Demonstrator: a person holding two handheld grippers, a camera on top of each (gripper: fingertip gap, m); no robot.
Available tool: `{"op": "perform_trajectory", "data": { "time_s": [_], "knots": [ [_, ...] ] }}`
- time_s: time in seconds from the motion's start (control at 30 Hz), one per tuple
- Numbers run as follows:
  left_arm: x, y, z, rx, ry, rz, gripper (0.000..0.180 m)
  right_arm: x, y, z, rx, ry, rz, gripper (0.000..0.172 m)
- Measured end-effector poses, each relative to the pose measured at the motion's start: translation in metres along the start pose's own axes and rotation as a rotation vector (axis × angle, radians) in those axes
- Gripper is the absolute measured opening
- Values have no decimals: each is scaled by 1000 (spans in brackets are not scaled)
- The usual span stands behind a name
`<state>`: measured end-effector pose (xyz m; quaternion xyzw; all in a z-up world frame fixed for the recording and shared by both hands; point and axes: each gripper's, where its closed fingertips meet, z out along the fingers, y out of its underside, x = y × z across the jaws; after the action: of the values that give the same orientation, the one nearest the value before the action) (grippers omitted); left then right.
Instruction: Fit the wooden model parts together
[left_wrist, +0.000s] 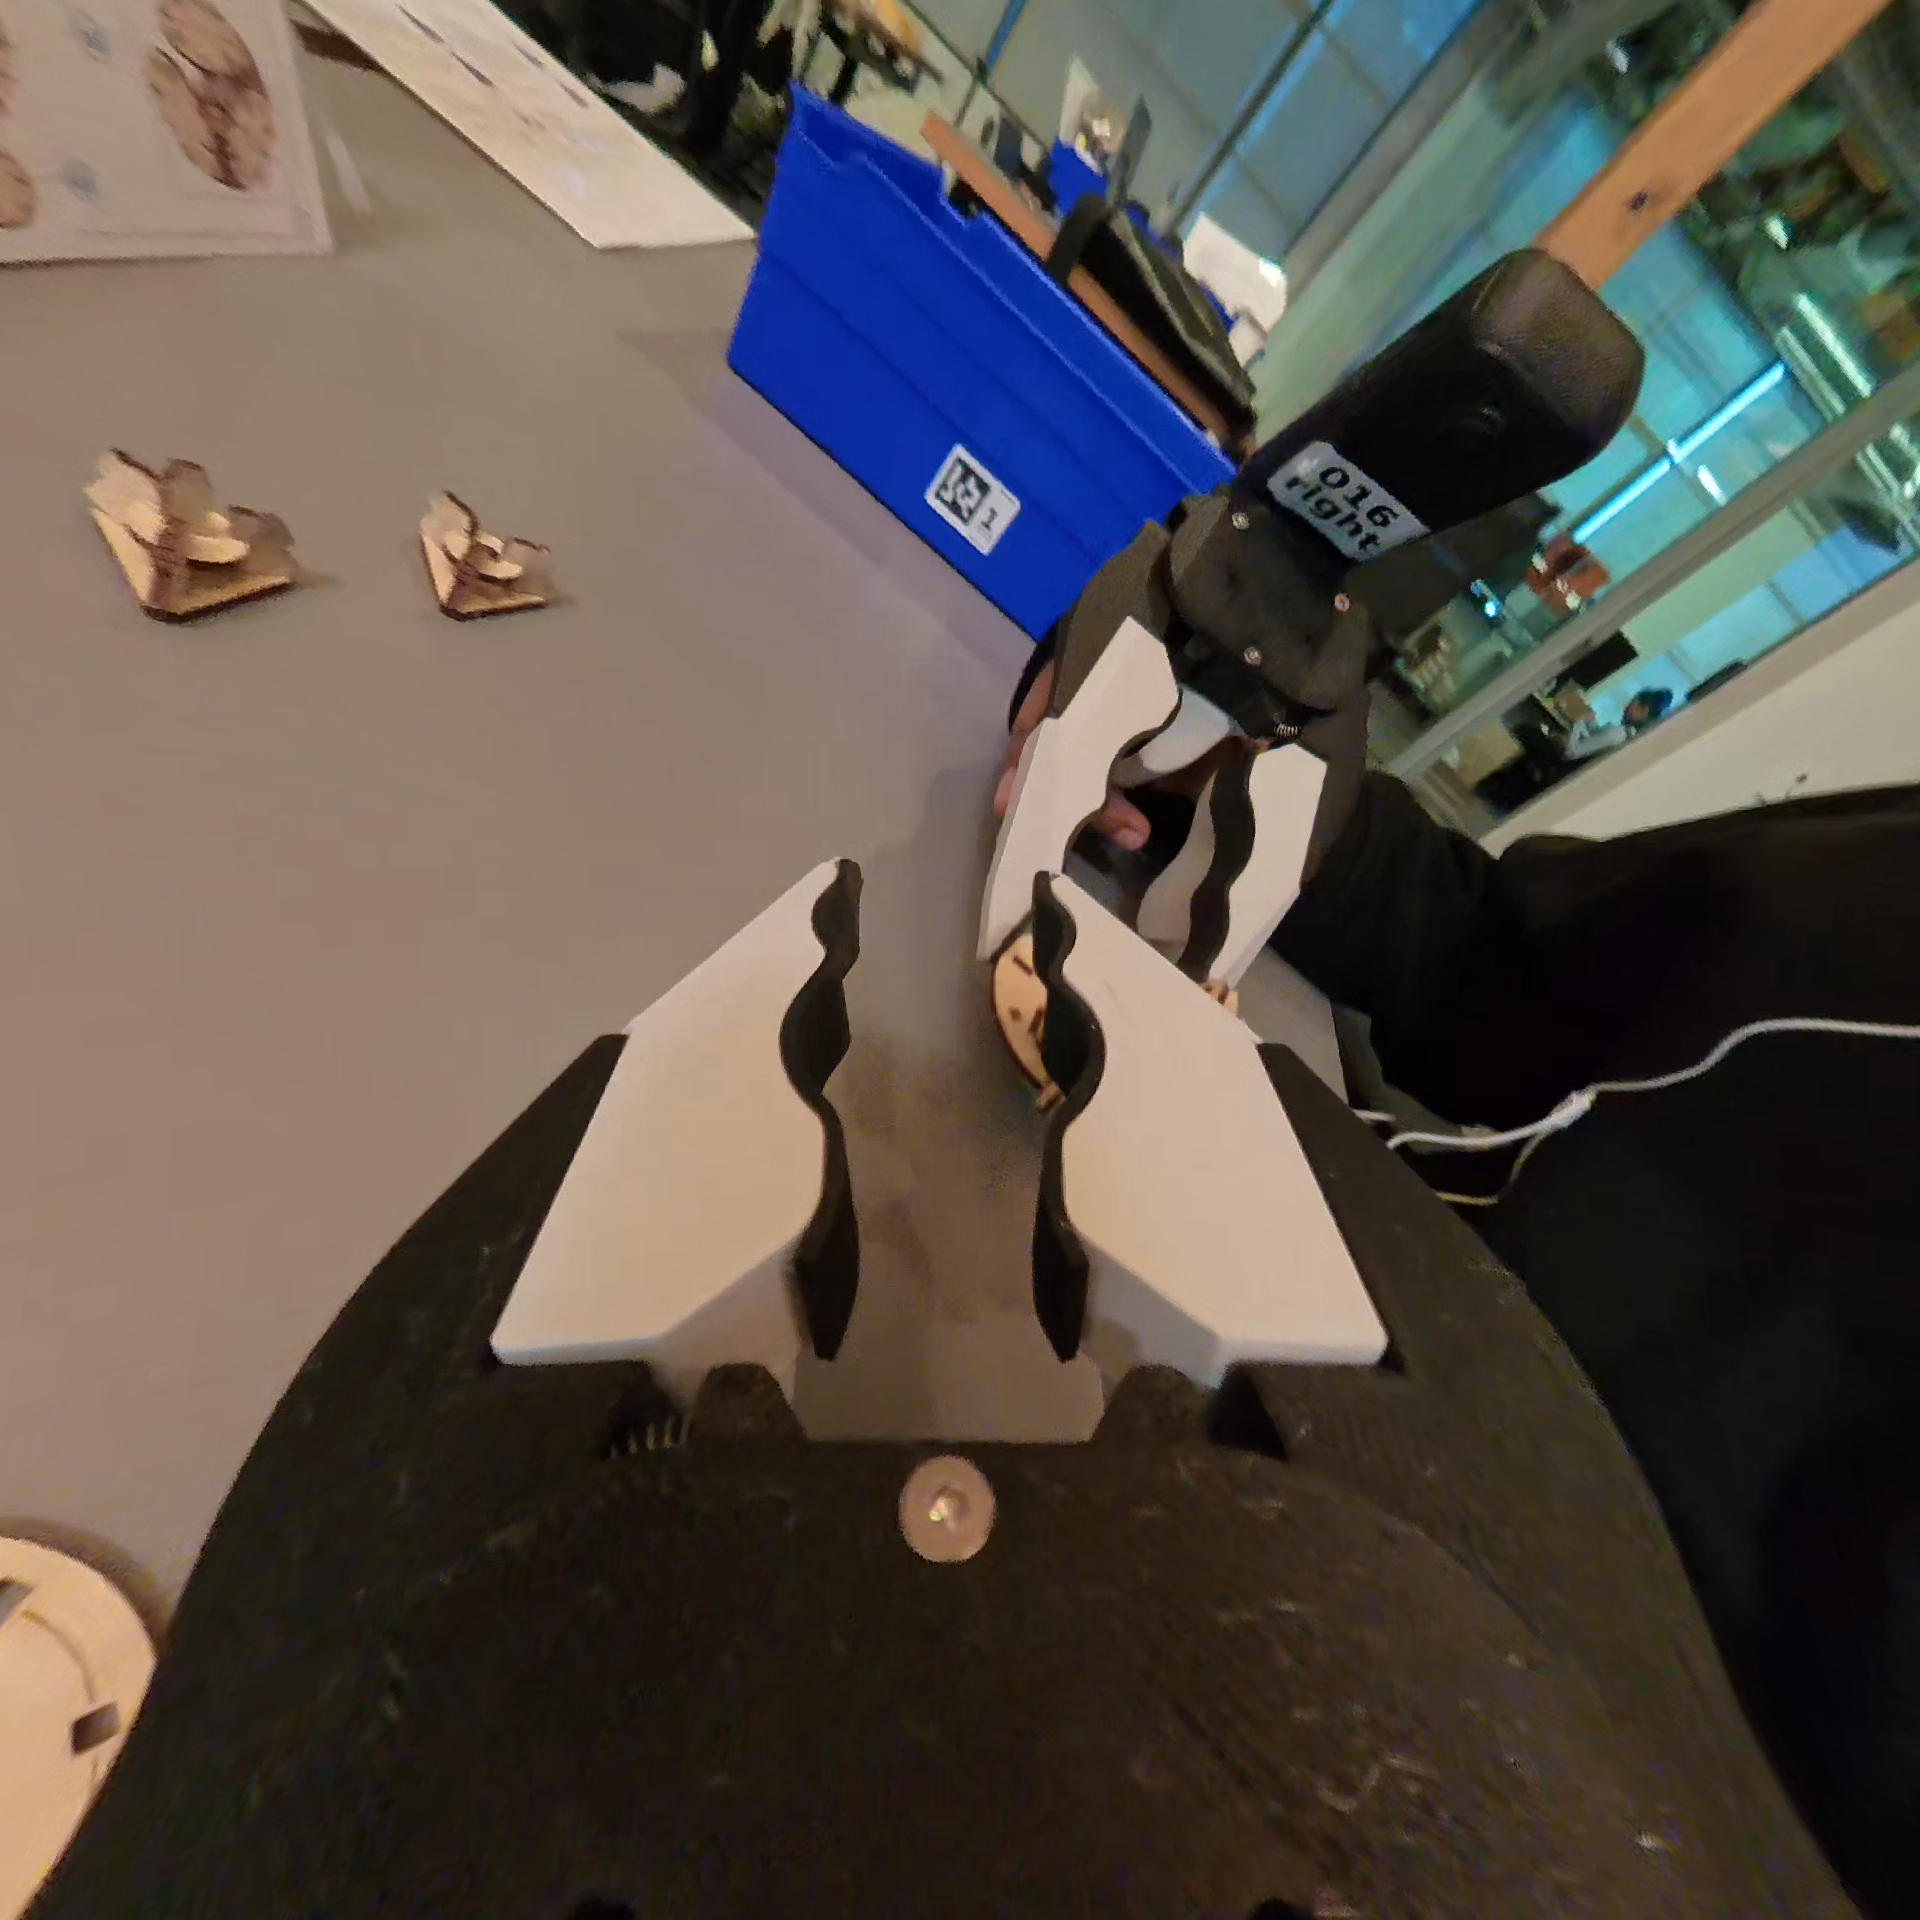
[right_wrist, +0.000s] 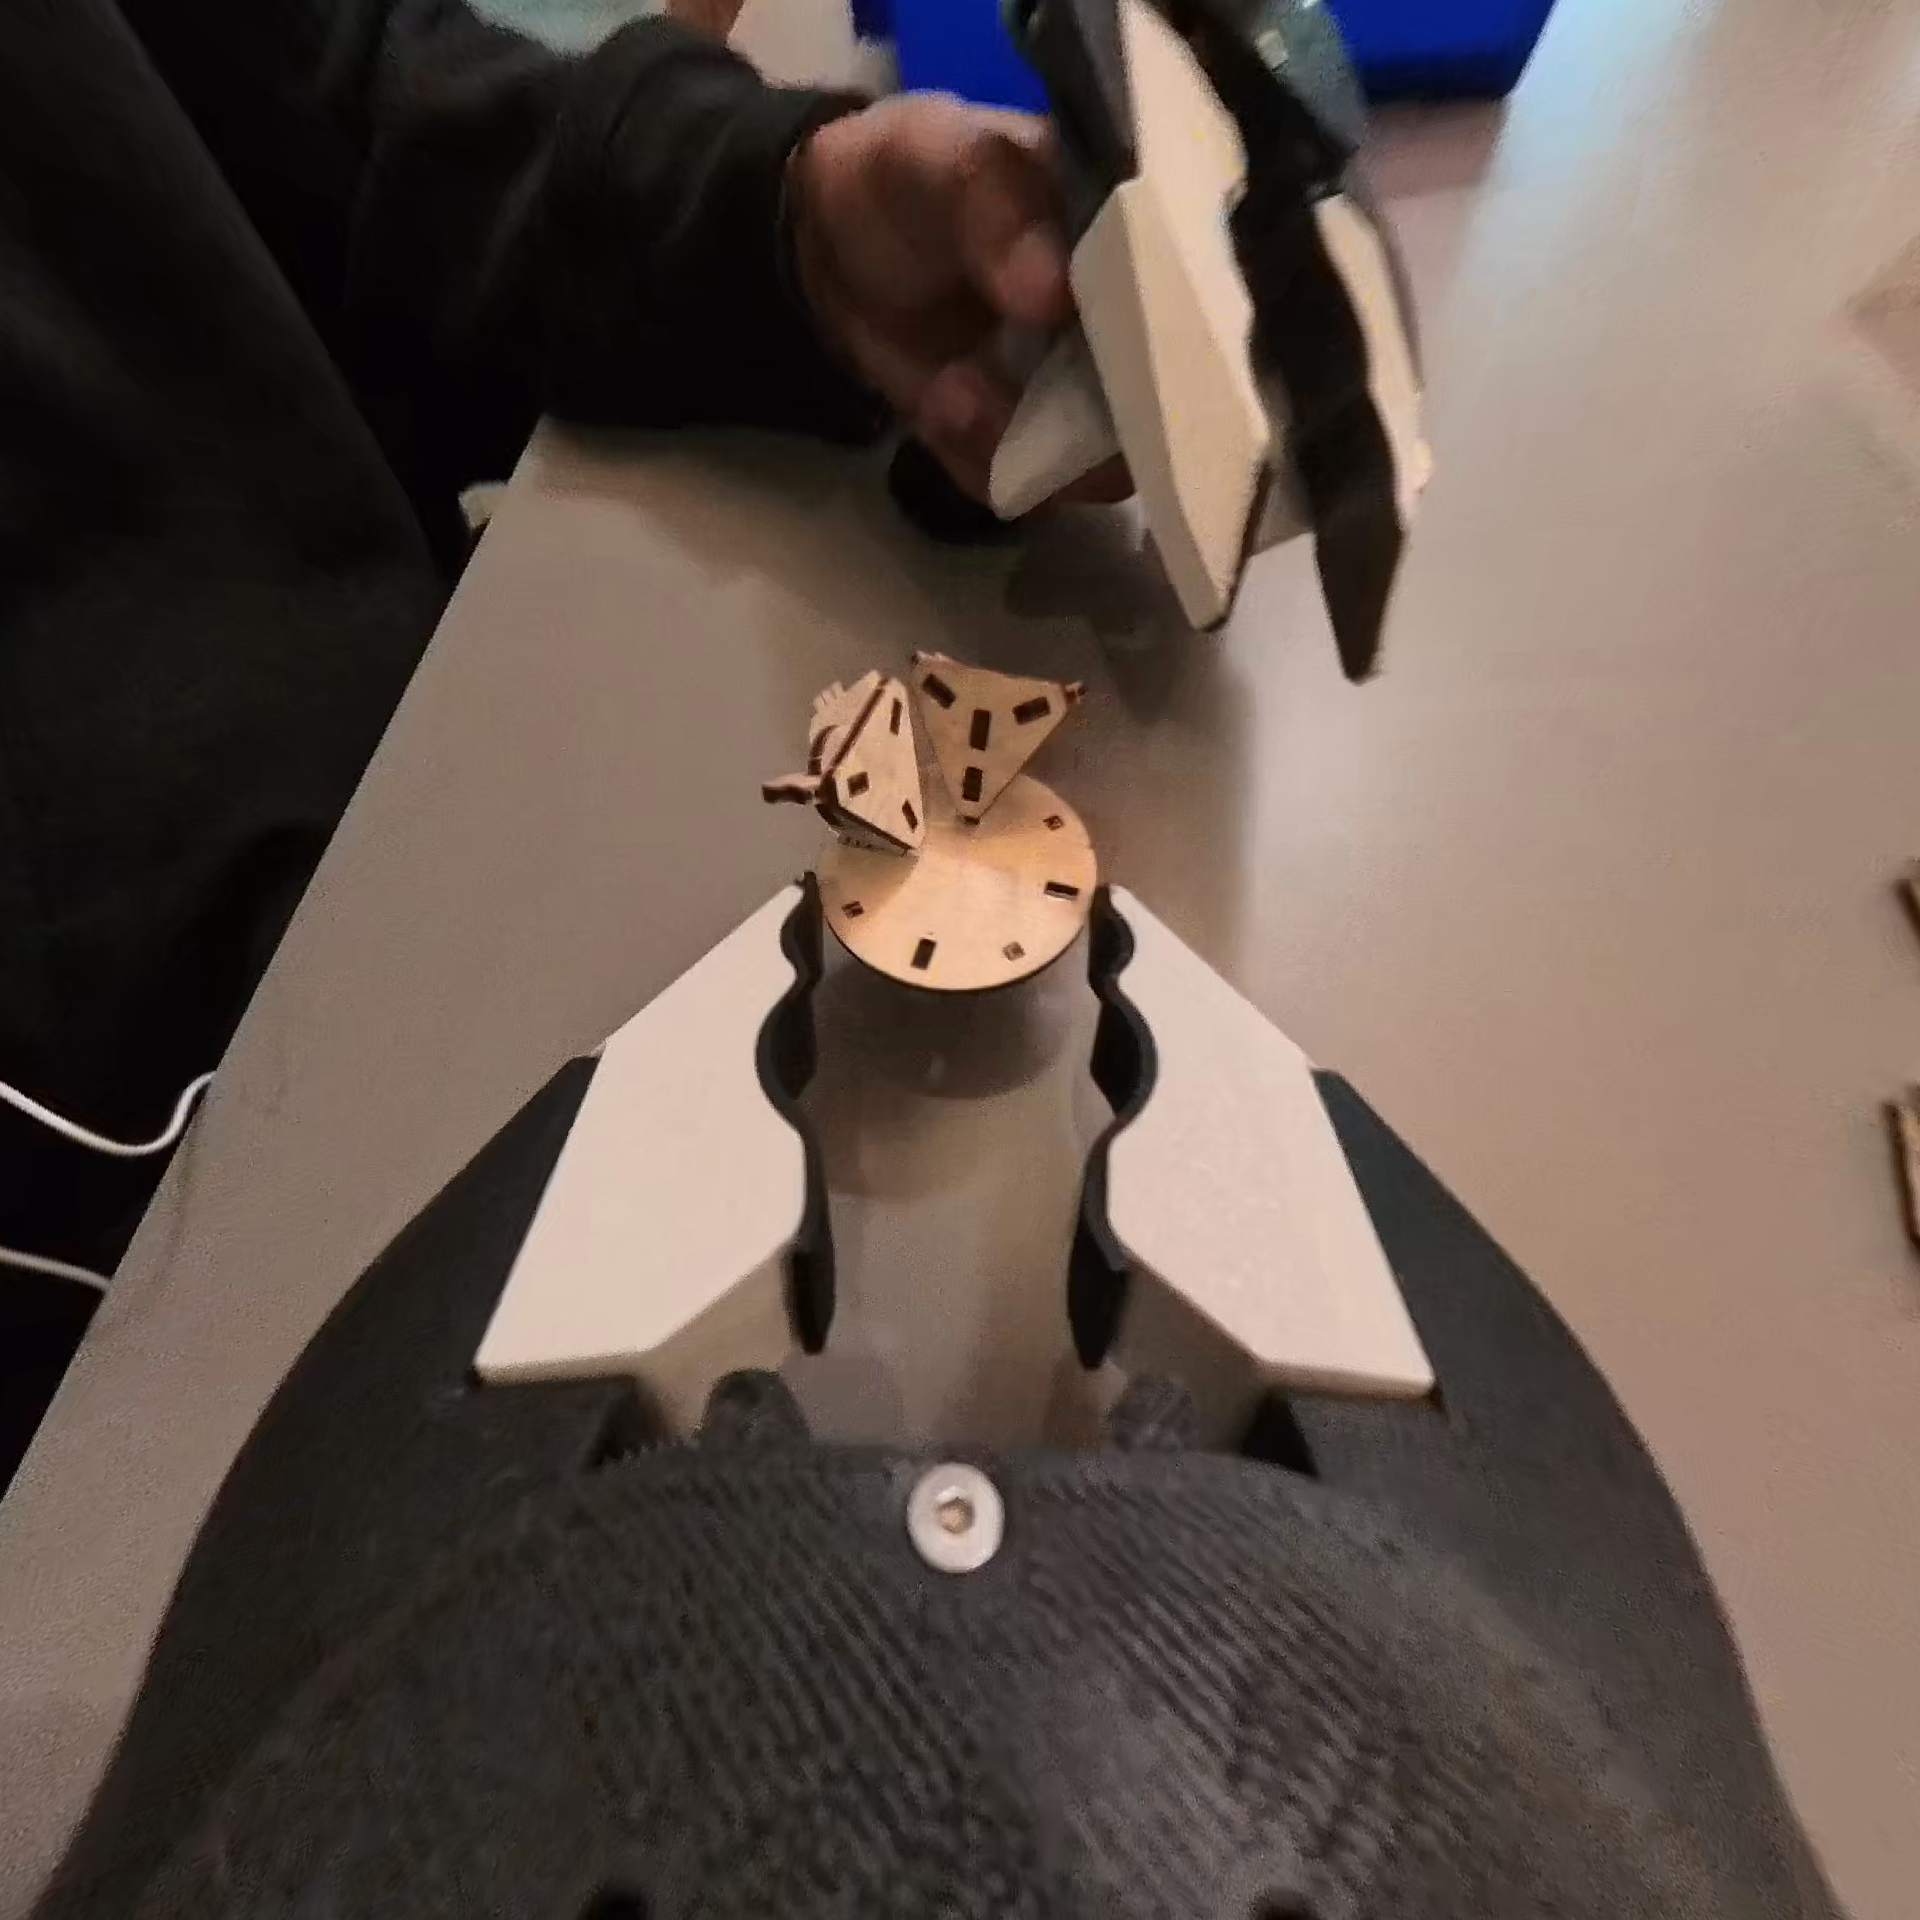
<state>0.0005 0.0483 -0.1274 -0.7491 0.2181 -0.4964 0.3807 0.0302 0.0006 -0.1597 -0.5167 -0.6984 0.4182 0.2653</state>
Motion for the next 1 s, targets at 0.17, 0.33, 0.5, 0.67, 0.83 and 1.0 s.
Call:
{"op": "perform_trajectory", "data": {
  "time_s": [0.17,0.33,0.5,0.67,0.83,1.0],
  "knots": [
    [8,9,3,-65,16,28,32,-12,14,18,-126,-4,-69,51],
    [8,11,4,-78,-4,53,32,-15,19,22,-164,14,-117,51],
    [1,12,5,-83,-46,83,31,-16,21,24,-177,21,-137,51],
    [1,10,4,-62,-27,60,30,-16,21,24,-179,15,-131,51],
    [-1,2,1,-16,-41,63,30,-12,16,21,-145,36,-108,51],
    [-10,-13,-11,55,-109,74,31,8,4,4,-32,98,-1,51]
  ]
}}
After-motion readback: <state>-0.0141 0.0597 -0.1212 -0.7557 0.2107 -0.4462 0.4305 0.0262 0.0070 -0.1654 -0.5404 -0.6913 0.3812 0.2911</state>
